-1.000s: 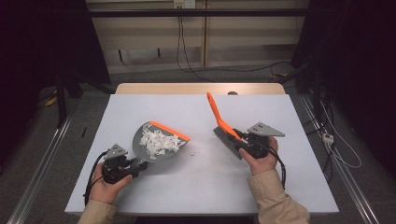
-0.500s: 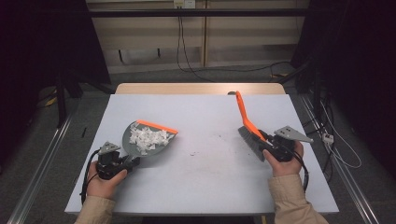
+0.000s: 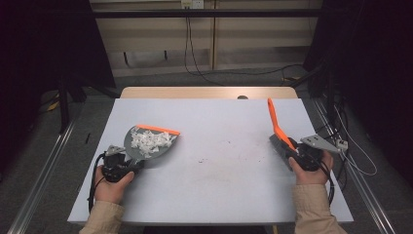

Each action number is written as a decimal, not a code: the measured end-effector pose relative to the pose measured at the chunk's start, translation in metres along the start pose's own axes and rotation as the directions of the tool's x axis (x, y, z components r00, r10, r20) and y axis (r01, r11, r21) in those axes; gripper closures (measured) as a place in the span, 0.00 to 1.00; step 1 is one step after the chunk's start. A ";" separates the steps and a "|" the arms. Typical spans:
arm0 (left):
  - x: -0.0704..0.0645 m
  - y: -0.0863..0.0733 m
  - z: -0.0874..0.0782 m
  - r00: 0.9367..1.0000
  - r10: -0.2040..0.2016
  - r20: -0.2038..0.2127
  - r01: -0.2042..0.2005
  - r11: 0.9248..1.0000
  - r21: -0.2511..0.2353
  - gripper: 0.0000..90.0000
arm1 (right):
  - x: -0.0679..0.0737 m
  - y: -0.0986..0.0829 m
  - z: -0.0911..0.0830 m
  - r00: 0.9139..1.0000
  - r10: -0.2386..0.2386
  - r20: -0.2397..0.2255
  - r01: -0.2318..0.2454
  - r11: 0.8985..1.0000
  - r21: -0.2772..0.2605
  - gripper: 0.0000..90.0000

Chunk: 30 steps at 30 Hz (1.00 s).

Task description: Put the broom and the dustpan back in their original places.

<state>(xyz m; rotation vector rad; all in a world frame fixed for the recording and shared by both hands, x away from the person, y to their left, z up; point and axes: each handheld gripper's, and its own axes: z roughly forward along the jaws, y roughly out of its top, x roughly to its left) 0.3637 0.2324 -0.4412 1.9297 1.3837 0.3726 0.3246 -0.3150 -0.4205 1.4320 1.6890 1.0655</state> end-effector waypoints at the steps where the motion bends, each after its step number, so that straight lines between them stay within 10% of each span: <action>1: 0.000 0.000 0.001 1.000 -0.004 0.000 0.004 1.000 0.000 0.70 | -0.001 -0.001 0.000 1.000 -0.010 0.020 0.010 1.000 0.011 0.78; 6: -0.006 -0.004 0.000 0.999 0.003 0.038 -0.002 1.000 -0.022 0.66 | 0.004 -0.002 0.001 1.000 0.004 -0.009 -0.004 1.000 0.031 0.72; 15: -0.017 -0.012 -0.023 0.988 0.060 0.145 -0.043 0.993 -0.113 0.47 | 0.030 0.001 0.005 0.978 0.040 -0.203 -0.036 0.999 0.024 0.53; 30: -0.011 -0.011 -0.035 0.953 0.177 0.246 -0.083 0.933 -0.351 0.12 | 0.030 -0.010 -0.006 0.961 0.014 -0.278 -0.007 1.000 0.026 0.28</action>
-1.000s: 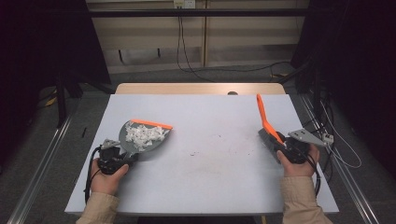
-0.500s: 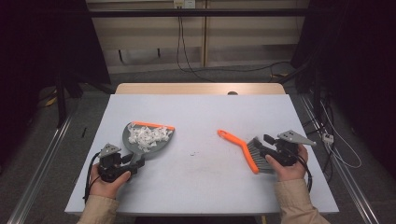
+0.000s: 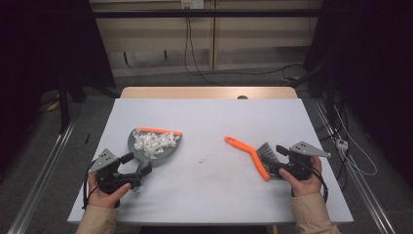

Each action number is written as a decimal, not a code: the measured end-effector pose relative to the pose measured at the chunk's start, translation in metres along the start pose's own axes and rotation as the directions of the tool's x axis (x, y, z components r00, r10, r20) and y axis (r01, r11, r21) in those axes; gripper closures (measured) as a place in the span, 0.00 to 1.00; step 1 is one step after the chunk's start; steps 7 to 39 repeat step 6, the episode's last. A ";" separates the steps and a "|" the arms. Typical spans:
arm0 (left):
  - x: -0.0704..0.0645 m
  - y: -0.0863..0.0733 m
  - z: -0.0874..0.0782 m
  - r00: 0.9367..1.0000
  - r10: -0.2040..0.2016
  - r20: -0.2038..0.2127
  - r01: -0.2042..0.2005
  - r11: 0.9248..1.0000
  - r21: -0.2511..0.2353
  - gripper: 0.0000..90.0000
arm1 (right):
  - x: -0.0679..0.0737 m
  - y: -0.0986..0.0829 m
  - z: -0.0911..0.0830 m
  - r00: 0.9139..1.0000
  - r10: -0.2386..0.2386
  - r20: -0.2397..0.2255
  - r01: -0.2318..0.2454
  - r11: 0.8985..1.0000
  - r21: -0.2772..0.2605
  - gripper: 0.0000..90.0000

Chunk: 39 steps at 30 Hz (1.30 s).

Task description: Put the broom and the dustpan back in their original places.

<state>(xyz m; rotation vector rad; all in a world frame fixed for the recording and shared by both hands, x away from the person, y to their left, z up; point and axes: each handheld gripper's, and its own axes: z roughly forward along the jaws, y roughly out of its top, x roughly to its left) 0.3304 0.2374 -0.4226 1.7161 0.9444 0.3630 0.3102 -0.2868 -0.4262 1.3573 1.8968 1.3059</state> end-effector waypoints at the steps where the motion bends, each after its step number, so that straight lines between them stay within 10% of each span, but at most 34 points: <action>1: 0.000 0.000 0.000 1.000 -0.001 0.001 0.001 1.000 -0.006 0.12 | 0.000 -0.001 -0.001 1.000 -0.003 0.002 0.003 1.000 0.011 0.28; 39: 0.002 0.000 0.000 1.000 0.013 0.014 -0.012 1.000 -0.023 0.11 | 0.000 -0.007 -0.002 1.000 -0.021 -0.004 0.022 0.999 0.038 0.26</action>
